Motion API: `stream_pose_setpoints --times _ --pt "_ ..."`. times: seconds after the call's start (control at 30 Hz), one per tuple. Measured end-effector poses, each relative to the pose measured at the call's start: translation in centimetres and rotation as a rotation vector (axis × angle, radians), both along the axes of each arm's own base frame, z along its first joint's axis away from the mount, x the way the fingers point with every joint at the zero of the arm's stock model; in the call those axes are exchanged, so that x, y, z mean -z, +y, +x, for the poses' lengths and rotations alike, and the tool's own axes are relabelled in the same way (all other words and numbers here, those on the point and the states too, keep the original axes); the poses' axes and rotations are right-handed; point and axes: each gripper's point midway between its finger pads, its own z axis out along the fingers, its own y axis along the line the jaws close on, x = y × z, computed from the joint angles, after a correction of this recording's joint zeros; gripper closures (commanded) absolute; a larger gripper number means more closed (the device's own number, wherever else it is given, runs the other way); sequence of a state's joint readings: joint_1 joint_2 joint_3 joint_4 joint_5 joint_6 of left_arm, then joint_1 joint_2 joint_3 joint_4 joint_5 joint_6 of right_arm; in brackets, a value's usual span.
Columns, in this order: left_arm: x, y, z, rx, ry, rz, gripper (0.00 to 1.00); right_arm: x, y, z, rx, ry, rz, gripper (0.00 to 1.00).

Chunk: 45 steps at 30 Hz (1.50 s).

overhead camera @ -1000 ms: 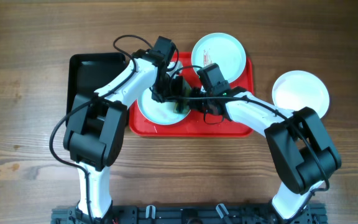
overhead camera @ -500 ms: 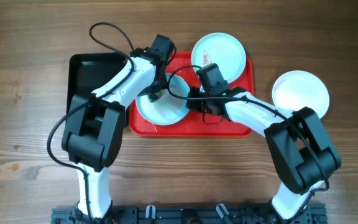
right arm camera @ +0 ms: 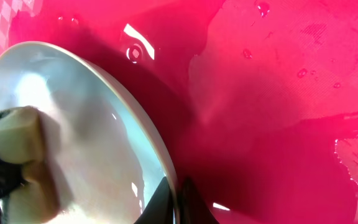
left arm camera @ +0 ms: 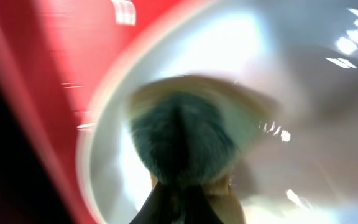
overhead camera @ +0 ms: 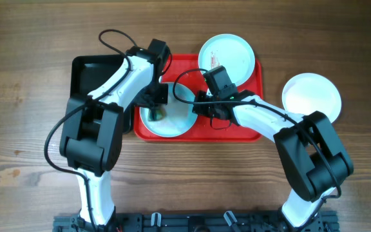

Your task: Clean dirty plates on tray and stack at the side

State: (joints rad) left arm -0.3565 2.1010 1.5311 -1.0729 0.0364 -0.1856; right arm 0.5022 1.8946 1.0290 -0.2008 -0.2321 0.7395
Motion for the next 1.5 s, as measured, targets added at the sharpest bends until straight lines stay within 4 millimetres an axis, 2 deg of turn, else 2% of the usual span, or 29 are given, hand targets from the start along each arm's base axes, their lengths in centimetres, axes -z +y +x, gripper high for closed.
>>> stream_pose_setpoints --times 0.17,0.23,0.33,0.47,0.57,0.7,0.83,0.97,1.03,1.1,1.13,1.27,1.33,1.37,1.4,1.5 --pt "-0.4 -3.6 0.0 0.108 0.007 -0.222 0.96 0.0 -0.1 0.0 0.002 0.000 -0.001 0.96" --pt "-0.5 -5.0 0.7 0.125 -0.022 -0.289 0.96 0.0 -0.2 0.1 0.005 0.000 -0.001 0.96" --pt "-0.6 -5.8 2.0 0.088 -0.072 -0.323 0.96 0.0 -0.4 0.3 0.016 -0.001 -0.004 0.96" --pt "-0.5 -5.1 3.8 -0.068 -0.120 -0.288 0.96 0.0 -0.5 0.4 0.032 0.002 -0.002 0.96" --pt "-0.2 -3.0 4.9 -0.221 -0.151 -0.199 0.96 0.0 -0.5 0.4 0.036 0.004 -0.001 0.96" --pt "-0.6 -0.4 5.4 -0.345 -0.179 -0.074 0.96 0.0 -0.5 0.4 0.035 0.002 0.000 0.96" --pt "-1.6 1.0 5.4 -0.392 -0.172 0.010 0.96 0.0 -0.5 0.4 0.034 0.002 0.001 0.96" --pt "-4.2 0.9 5.8 -0.378 -0.159 0.013 0.96 0.0 -0.4 0.3 0.030 0.004 0.001 0.94" --pt "-5.9 0.3 6.7 -0.351 -0.175 -0.028 0.96 0.0 -0.4 0.4 0.027 0.001 0.000 0.89" --pt "-7.5 -0.5 7.5 -0.315 -0.190 -0.087 0.96 -0.1 -0.3 0.5 0.021 -0.010 0.004 0.78" --pt "-8.0 -0.9 7.8 -0.299 -0.197 -0.112 0.96 -0.2 -0.3 0.6 0.017 -0.016 0.005 0.76" --pt "-8.4 -1.6 7.8 -0.261 -0.187 -0.158 0.96 -0.3 -0.1 0.9 0.004 -0.035 0.006 0.73" --pt "-8.4 -1.8 7.7 -0.248 -0.182 -0.171 0.96 -0.3 -0.1 0.9 0.003 -0.035 0.005 0.75" --pt "-8.5 -1.8 7.7 -0.246 -0.181 -0.173 0.96 -0.3 -0.1 0.9 0.002 -0.036 0.005 0.88" --pt "-8.5 -1.8 7.7 -0.245 -0.180 -0.176 0.96 -0.3 -0.1 0.9 -0.003 -0.038 0.003 0.96" --pt "-8.5 -1.5 7.8 -0.249 -0.179 -0.181 0.96 -0.3 -0.1 0.8 -0.016 -0.042 0.000 0.96"
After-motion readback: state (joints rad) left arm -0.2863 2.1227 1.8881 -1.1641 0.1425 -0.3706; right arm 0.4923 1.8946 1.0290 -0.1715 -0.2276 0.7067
